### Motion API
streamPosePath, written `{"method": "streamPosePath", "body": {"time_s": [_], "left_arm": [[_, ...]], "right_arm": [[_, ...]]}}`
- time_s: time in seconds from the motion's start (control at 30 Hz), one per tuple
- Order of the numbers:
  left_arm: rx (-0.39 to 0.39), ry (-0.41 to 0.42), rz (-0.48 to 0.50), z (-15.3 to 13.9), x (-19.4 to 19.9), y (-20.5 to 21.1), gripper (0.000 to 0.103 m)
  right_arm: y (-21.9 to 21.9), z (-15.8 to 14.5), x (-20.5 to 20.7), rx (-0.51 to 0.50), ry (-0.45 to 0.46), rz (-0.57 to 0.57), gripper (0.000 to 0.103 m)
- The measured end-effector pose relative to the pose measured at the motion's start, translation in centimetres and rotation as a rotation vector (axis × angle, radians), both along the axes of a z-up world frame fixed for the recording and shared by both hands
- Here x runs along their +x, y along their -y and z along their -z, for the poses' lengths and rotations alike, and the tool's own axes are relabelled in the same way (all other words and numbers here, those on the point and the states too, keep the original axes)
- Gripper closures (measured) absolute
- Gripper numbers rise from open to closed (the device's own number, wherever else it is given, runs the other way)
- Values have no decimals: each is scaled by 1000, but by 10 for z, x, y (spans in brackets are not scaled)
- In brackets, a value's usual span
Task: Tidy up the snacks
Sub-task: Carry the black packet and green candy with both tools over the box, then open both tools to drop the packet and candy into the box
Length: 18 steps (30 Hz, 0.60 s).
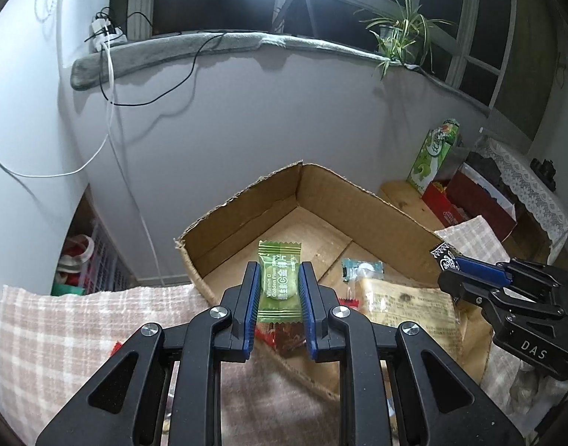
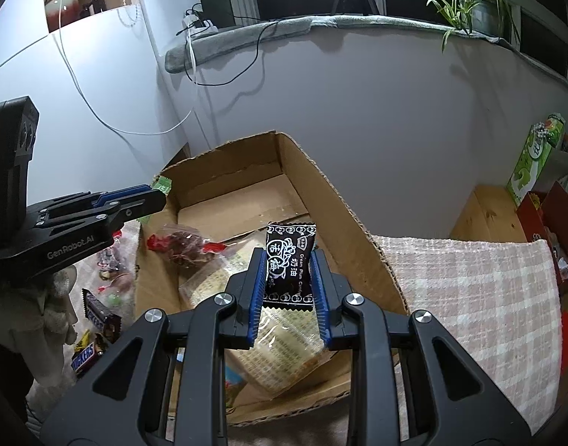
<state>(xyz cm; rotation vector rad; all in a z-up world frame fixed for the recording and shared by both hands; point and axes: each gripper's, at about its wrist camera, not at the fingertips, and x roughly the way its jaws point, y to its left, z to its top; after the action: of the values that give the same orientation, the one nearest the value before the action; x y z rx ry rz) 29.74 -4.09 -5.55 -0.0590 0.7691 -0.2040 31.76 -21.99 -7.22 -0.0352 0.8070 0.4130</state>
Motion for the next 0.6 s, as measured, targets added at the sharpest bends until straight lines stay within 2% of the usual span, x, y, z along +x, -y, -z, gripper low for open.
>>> {"method": "streamPosePath", "body": {"time_s": [0.37,0.4,0.47,0.5,0.57,0.6], "left_arm": [[5,-15,13,1,4,8,82],[8,-17,13,1,4,8,81],[7,-19,11,1,4,9,72],[5,-18,12,1,4,9,68],[5,-15,11,-1,3,10,51],[5,-14,12,-1,2,10,49]], "right_arm": [[2,8,6,2,-22,3,78],[2,8,6,1,-22,3,78],[2,8,6,0,-24,1,76],[2,7,5,-2,-24,1,73],[2,6,3,-8,-14,0,46],[2,5,1,-12,-3,2,40]]}}
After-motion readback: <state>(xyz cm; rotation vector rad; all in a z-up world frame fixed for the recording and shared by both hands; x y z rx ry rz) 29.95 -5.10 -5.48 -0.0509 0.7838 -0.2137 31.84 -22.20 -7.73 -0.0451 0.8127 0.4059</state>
